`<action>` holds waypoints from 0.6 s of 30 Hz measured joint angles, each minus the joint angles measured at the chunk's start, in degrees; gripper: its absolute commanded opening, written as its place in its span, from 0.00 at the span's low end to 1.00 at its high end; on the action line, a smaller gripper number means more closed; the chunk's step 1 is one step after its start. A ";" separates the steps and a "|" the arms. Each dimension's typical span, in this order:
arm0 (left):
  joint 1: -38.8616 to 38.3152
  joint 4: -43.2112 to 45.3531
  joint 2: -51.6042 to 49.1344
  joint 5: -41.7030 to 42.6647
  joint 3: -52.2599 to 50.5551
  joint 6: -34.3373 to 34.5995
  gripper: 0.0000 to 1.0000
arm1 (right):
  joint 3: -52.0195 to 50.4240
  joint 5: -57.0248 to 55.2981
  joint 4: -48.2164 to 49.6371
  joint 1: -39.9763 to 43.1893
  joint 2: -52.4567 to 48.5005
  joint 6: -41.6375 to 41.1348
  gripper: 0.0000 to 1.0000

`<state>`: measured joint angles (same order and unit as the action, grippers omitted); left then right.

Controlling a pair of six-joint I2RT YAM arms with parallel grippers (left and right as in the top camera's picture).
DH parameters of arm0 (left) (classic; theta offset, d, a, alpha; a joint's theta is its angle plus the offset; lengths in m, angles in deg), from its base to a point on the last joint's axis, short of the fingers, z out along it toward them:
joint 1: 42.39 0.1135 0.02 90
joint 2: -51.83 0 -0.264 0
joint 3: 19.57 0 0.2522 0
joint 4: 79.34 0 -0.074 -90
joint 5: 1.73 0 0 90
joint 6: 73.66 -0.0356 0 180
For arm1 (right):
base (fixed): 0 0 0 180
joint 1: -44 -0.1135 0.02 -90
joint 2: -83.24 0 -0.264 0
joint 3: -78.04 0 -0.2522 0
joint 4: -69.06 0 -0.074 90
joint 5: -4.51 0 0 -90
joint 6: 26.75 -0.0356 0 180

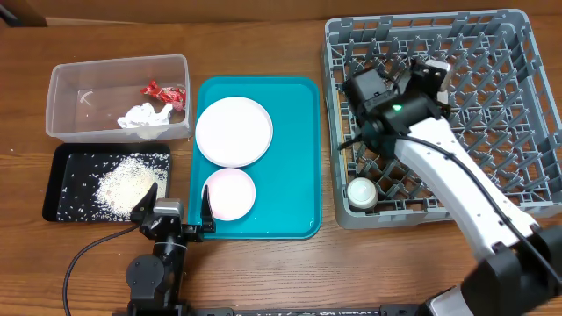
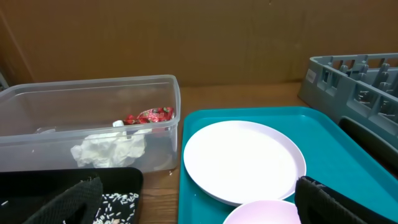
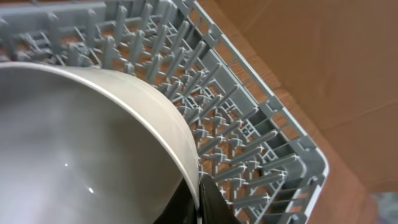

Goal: Sort waste into correct bins and load items into the dishwasher
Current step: 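Grip the white bowl rim and carry it into the grey rack, then release the white bowl in the rack and reach to the pink bowl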

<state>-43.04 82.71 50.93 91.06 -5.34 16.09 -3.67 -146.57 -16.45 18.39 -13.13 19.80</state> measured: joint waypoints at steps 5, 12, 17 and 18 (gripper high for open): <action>0.00 -0.02 0.00 0.00 0.00 0.00 1.00 | 0.00 -1.49 -1.40 -0.74 -6.16 -0.31 0.04; 0.00 -0.02 0.00 -0.02 0.00 0.00 1.00 | 0.00 -3.08 -2.16 -4.26 -10.23 -0.70 0.04; 0.00 -0.02 0.00 0.00 0.00 0.00 1.00 | 0.00 -3.06 -1.38 -7.67 -10.21 -1.92 0.04; 0.00 0.00 0.00 0.00 0.00 0.00 1.00 | 0.00 -2.78 -1.05 -8.20 -10.25 -1.99 0.04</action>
<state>-43.04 82.71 50.93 91.06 -5.34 16.09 -3.67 -149.34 -17.50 10.19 -23.38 17.82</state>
